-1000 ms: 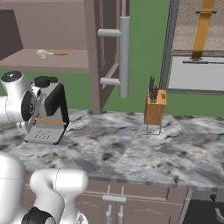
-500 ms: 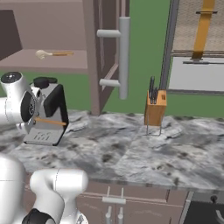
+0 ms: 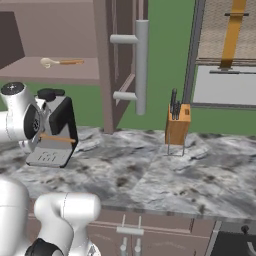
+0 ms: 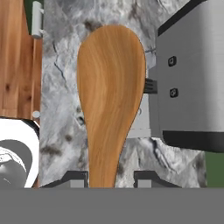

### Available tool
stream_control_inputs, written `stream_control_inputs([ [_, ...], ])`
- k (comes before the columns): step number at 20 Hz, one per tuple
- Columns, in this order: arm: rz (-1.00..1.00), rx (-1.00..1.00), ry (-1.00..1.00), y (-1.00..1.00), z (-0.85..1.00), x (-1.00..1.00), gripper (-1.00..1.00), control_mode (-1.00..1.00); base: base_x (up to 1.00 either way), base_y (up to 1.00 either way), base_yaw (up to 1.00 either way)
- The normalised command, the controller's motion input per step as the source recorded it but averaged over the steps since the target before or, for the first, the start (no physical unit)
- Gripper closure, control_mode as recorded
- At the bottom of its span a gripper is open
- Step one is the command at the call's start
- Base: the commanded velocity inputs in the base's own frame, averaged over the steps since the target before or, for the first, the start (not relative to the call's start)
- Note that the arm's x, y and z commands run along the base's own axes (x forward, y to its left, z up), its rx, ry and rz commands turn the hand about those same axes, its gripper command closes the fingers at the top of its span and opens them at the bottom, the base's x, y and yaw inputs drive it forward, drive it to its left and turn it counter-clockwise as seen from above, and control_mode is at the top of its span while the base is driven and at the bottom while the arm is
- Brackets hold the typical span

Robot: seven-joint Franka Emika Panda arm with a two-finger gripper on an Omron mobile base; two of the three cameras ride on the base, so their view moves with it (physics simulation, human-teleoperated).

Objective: Organize the utensils by type. Pick up the wooden spoons from the counter and place them in the open cabinet. Then pick up the metallic utensils from the counter and place them in the open drawer.

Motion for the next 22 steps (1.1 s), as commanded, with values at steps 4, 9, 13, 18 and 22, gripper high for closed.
stream_control_inputs([
  [4,0.00,0.04,-0.17,-0.02,0.38,0.20,1.00,-1.00,0.00,0.00,0.00],
  [9,0.00,0.00,-0.25,-0.15,0.56,0.15,1.00,-1.00,0.00,0.00,0.00],
  [13,0.03,0.00,-0.36,-0.15,0.59,0.14,1.00,-1.00,0.00,0.00,0.00],
  [18,0.00,0.00,-0.30,-0.14,0.65,0.13,1.00,-1.00,0.00,0.00,0.00],
  [22,0.00,0.06,-0.02,-0.23,0.61,0.19,1.00,-1.00,0.00,0.00,0.00],
])
